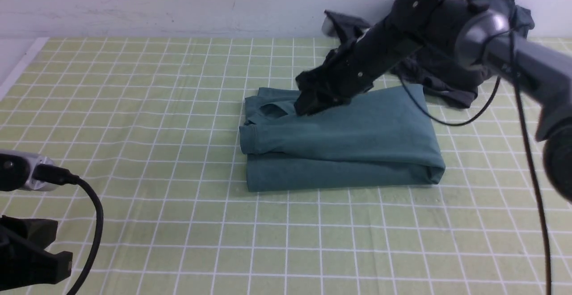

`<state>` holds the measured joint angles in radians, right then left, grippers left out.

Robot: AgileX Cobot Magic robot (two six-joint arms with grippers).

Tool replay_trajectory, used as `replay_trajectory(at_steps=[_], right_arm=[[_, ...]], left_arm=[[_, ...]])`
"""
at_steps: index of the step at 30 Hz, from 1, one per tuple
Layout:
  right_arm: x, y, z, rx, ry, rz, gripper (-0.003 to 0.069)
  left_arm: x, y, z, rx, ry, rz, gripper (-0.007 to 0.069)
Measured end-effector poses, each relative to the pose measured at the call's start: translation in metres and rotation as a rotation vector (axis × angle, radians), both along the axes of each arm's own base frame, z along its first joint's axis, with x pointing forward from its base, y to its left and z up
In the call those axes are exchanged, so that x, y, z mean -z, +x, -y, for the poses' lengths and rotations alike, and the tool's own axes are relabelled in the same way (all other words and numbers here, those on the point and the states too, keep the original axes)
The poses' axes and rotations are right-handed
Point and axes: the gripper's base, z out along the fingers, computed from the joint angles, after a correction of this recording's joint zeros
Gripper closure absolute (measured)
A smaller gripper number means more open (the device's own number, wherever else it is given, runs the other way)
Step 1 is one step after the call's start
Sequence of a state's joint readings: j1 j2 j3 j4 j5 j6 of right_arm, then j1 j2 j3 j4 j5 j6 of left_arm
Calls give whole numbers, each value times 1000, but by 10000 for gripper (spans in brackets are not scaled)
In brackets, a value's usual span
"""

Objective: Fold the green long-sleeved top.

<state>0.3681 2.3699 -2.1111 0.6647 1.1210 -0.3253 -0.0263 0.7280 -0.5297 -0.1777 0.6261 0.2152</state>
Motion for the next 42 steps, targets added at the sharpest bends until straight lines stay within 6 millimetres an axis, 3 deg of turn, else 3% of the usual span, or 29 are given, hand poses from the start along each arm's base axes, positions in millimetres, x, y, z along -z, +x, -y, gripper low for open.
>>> replay_trajectory(at_steps=[4,7,10,13,14,15,19,21,22,23,24,25,26,27,29,31,35,39,41,42], right_arm=[[29,-8,-36,-66,43,-3,643],[35,-14,-58,-93,64,61,666],[27,-19,-73,-126,79,109,670],[9,-21,-75,-163,82,137,670],[-5,-21,-74,-185,77,162,670],[-38,-26,-68,-242,39,207,670],[-126,-44,-47,-227,-32,358,671],[-158,-54,-37,-198,-36,418,671],[-205,-74,-19,-165,-40,518,671],[-230,-87,-9,-149,-52,580,671],[-248,-97,0,-131,-73,631,671],[-253,-99,3,-127,-77,644,671],[-287,-122,23,-78,-117,740,671],[-303,-134,35,-42,-144,784,671],[-318,-148,47,2,-170,822,671],[-336,-172,75,107,-261,870,671],[-338,-194,97,193,-320,911,671],[-304,-230,121,268,-288,1011,671],[-295,-238,124,284,-246,1058,671],[-273,-254,130,302,-179,1092,671]], left_arm=[[0,0,1,0,-10,1,627],[0,0,1,16,6,5,627],[0,0,1,39,28,10,627],[-2,-2,2,55,30,19,627],[-3,-4,2,68,35,31,627],[-9,-12,4,105,47,77,627],[-26,-42,10,211,80,261,627],[-28,-50,12,237,87,314,627],[-26,-63,13,266,98,376,627],[-22,-69,14,275,94,402,627],[-19,-72,14,279,88,422,627],[-17,-74,15,279,82,429,627],[-10,-78,15,274,69,472,627],[-6,-80,15,267,60,493,627],[-2,-82,14,251,46,522,627],[3,-84,12,217,32,581,627],[2,-84,11,198,25,612,627],[1,-84,11,194,22,617,627],[1,-84,11,194,22,617,627],[1,-84,11,194,21,618,627]])
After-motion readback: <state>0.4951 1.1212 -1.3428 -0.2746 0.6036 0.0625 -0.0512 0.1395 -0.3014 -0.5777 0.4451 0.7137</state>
